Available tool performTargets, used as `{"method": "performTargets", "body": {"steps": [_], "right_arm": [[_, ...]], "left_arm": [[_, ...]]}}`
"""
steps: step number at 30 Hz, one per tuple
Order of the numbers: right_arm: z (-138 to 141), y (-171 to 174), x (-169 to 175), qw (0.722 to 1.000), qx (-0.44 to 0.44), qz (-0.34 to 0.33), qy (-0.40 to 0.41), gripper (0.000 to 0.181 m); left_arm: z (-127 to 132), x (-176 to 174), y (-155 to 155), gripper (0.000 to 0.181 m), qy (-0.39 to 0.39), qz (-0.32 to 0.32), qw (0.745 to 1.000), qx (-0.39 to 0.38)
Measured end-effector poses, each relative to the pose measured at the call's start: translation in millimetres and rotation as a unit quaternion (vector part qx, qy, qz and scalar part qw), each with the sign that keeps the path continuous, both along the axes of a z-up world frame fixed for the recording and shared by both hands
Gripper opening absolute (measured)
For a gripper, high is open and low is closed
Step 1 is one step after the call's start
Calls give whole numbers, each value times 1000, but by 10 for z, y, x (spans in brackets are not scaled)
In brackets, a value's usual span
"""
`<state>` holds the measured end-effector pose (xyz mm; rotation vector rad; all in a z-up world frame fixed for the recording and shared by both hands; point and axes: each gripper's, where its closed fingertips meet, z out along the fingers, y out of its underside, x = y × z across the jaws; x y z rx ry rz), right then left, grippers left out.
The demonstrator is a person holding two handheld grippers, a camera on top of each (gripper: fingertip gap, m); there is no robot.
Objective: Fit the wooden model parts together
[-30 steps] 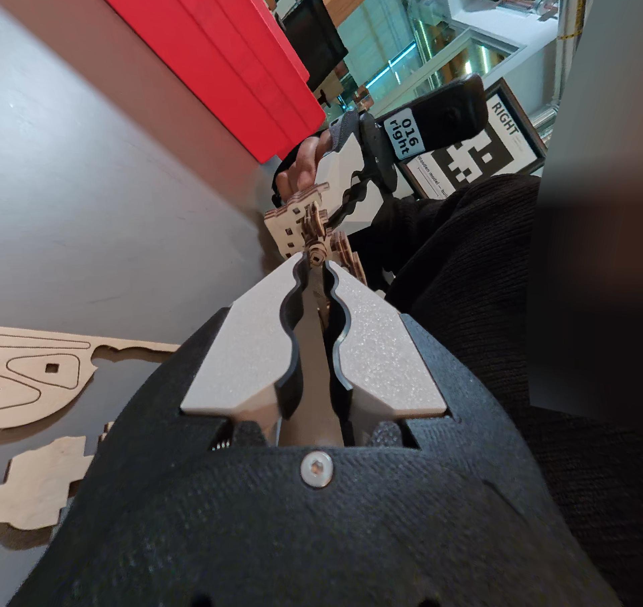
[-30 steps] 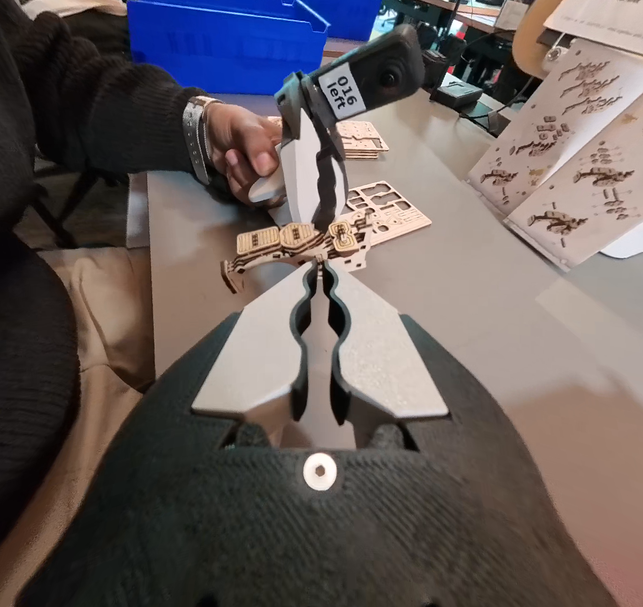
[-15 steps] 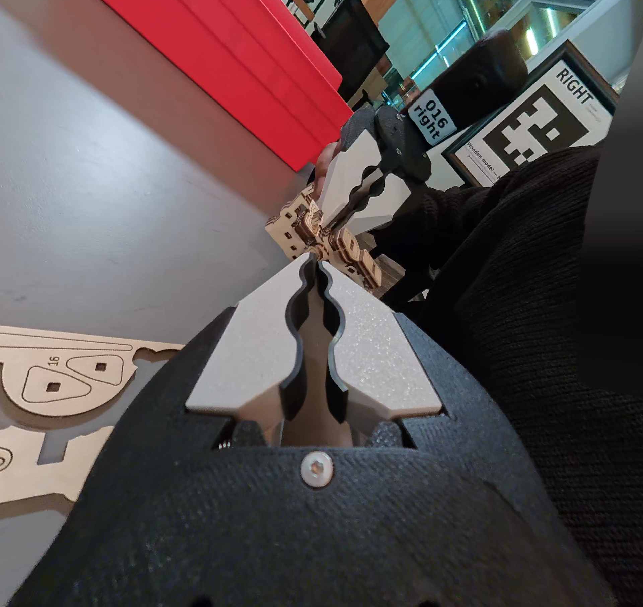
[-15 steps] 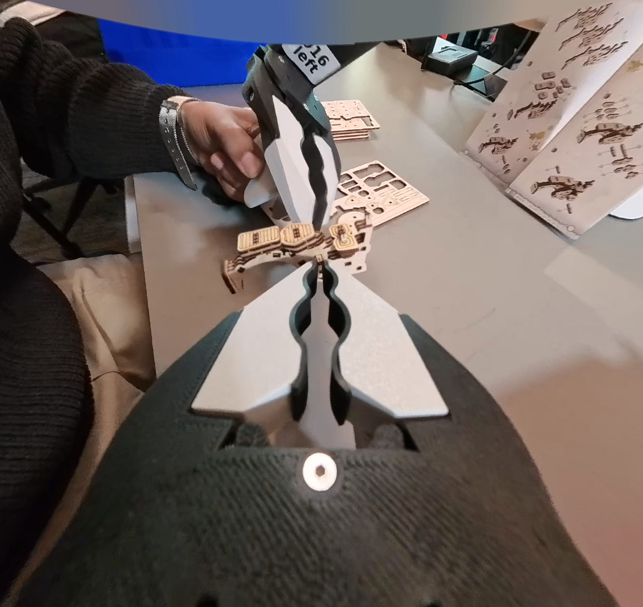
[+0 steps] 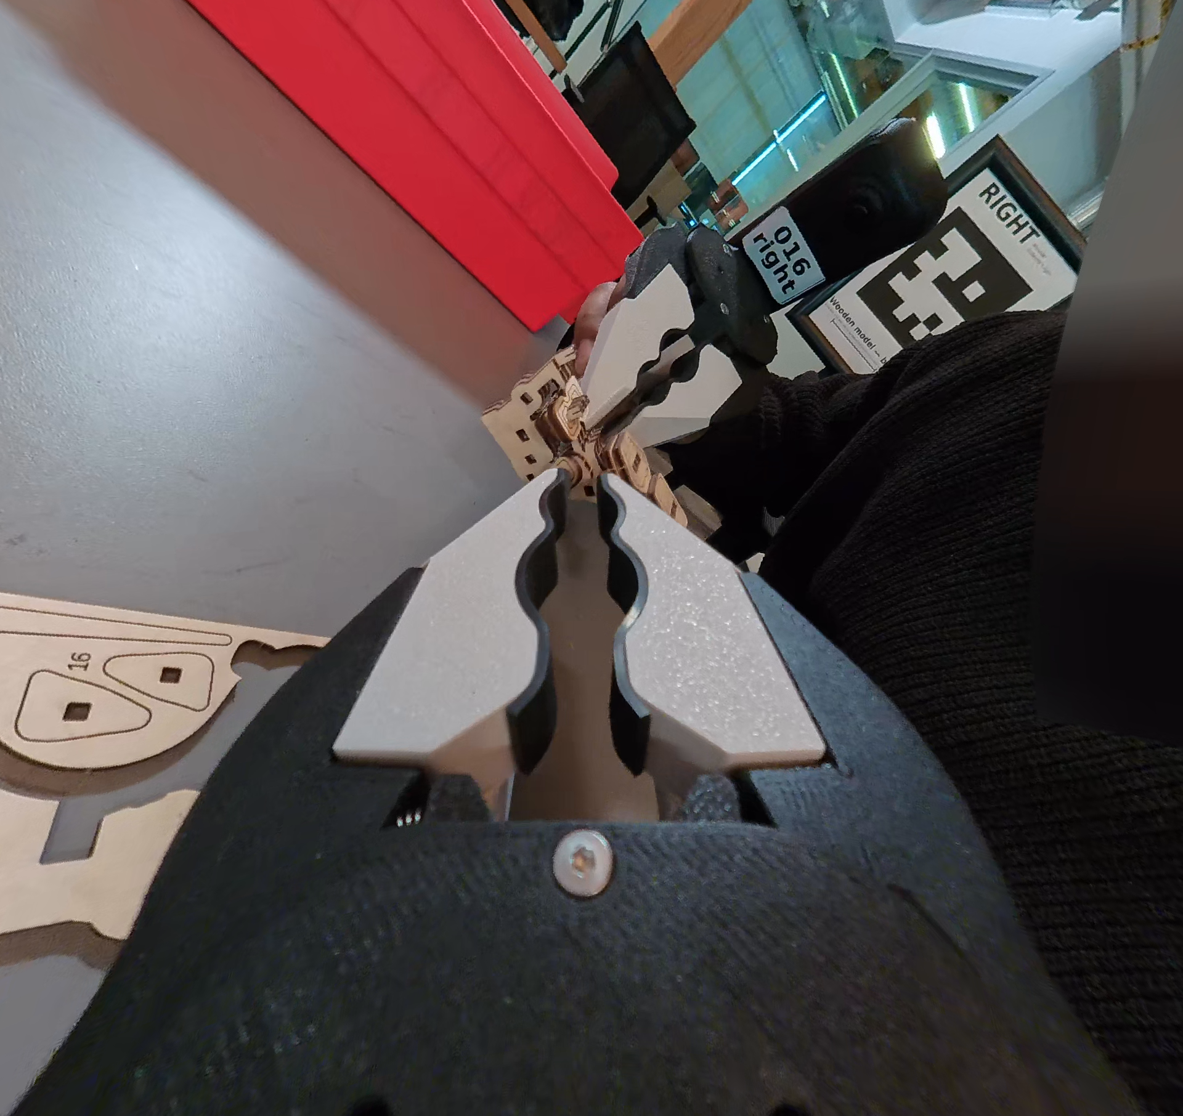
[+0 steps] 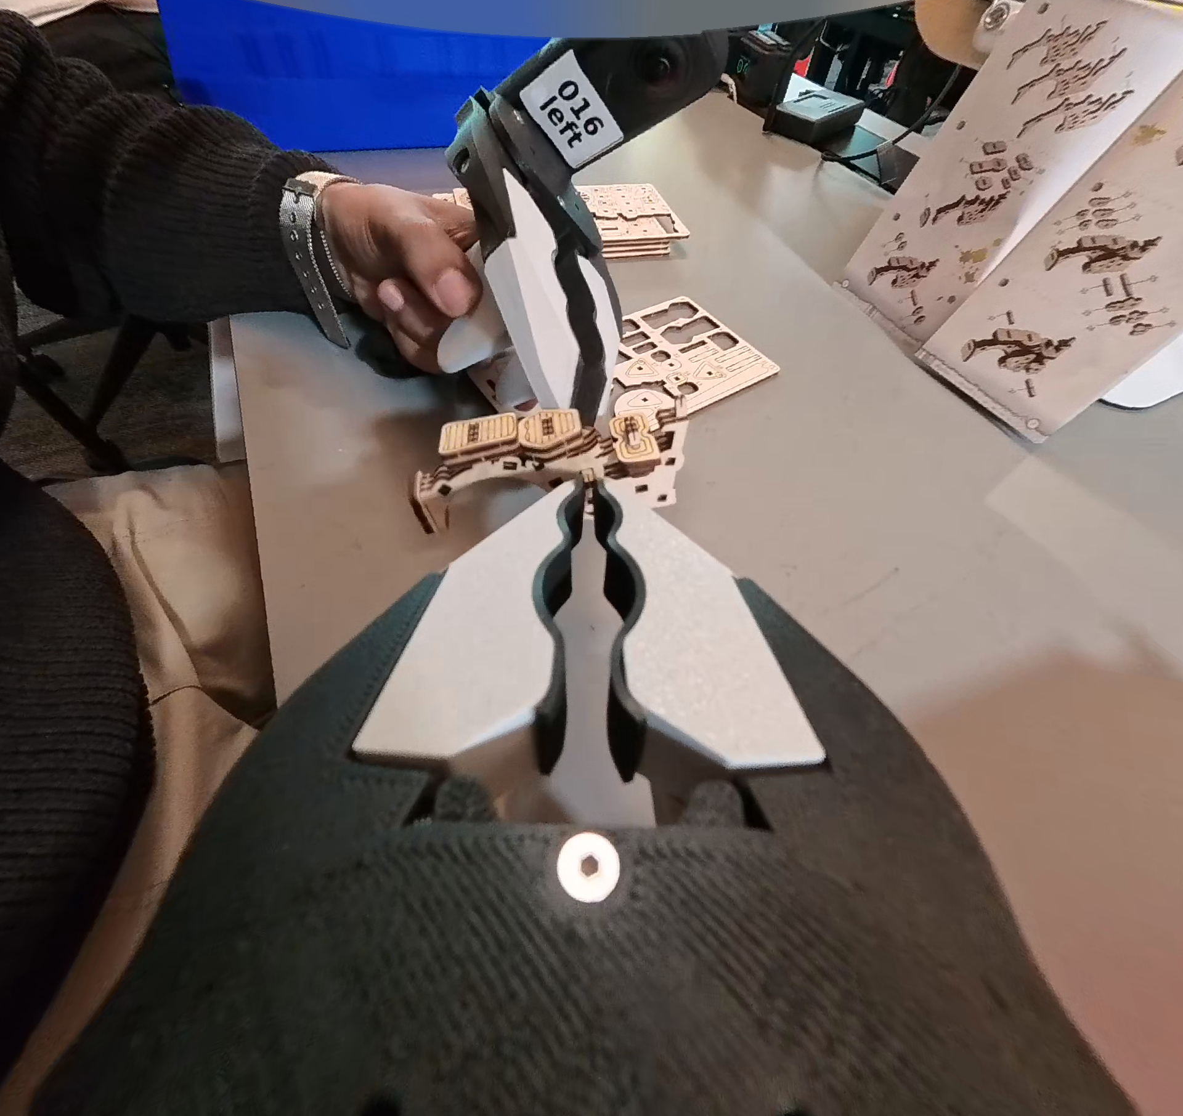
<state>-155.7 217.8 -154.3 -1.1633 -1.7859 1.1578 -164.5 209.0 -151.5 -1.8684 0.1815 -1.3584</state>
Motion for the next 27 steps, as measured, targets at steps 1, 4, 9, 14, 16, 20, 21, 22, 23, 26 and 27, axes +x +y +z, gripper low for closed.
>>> {"method": "performTargets", "body": {"steps": [1,4,9,14,16,20,21,22,23,26,27], "right_arm": [[-1,-3,0,1000,-1,1,0,1],[-1,-12,0,1000,-7,4,0,1],[-17,-2,-4,1000,-8,3,-1,1],[-39,41,-6,1000,-12,-3,-5,1],[-88,84,-2,1000,-10,-9,-18,1],[-207,183,13,999,3,-22,-46,1],[-213,210,18,999,7,-25,-46,1],[-213,238,27,998,8,-29,-47,1],[-204,269,42,998,6,-33,-47,1],[-77,430,134,998,0,-63,-31,1],[-11,484,180,997,-9,-76,-23,1]], "left_arm": [[-3,-2,1,8,0,1,1000,-1],[-17,-10,8,2,4,4,1000,-3],[-38,-21,22,2,9,10,1000,-7],[-55,-76,47,0,23,24,999,-7],[-38,-95,51,0,19,28,999,-6],[-31,-130,63,0,5,32,999,-13],[-35,-139,68,0,4,34,999,-15],[-37,-141,69,0,4,34,999,-16],[-36,-142,69,0,4,34,999,-15],[-42,-145,76,0,17,38,999,-7],[-46,-146,79,0,24,39,999,-4]]}}
